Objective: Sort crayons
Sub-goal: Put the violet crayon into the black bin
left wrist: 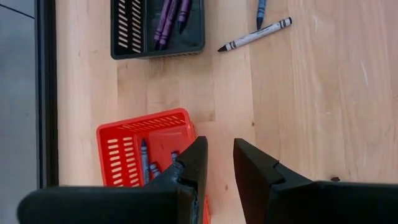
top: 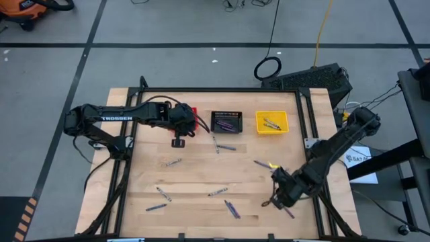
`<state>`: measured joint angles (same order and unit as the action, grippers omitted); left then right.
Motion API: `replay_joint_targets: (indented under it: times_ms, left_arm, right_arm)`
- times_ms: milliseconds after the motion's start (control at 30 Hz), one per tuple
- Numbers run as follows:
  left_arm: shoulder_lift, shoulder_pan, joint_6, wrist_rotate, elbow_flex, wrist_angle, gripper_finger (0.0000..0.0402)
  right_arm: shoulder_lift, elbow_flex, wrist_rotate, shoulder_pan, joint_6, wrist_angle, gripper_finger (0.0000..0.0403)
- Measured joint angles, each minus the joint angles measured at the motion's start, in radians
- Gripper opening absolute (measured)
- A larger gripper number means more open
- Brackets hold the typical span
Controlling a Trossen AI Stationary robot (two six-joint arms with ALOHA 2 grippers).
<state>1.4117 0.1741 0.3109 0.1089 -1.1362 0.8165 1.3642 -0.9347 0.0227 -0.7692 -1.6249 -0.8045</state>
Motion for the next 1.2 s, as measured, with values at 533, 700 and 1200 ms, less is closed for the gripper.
replay_joint_targets:
  times_ms: [533,700,1200]
  left_arm:
    - [0.000,0.000,-0.017,0.000,0.000,-0.071,0.0073]
    - [0.000,0.001,-0.017,0.000,0.000,-0.096,0.0073]
    - [0.000,0.001,-0.017,0.000,0.000,-0.098,0.0073]
  right_arm:
    - [0.208,0.000,0.071,-0.165,-0.219,0.116,0.0091]
    - [0.256,0.000,0.086,-0.169,-0.221,0.122,0.0091]
    - [0.387,-0.006,0.130,-0.168,-0.222,0.066,0.0074]
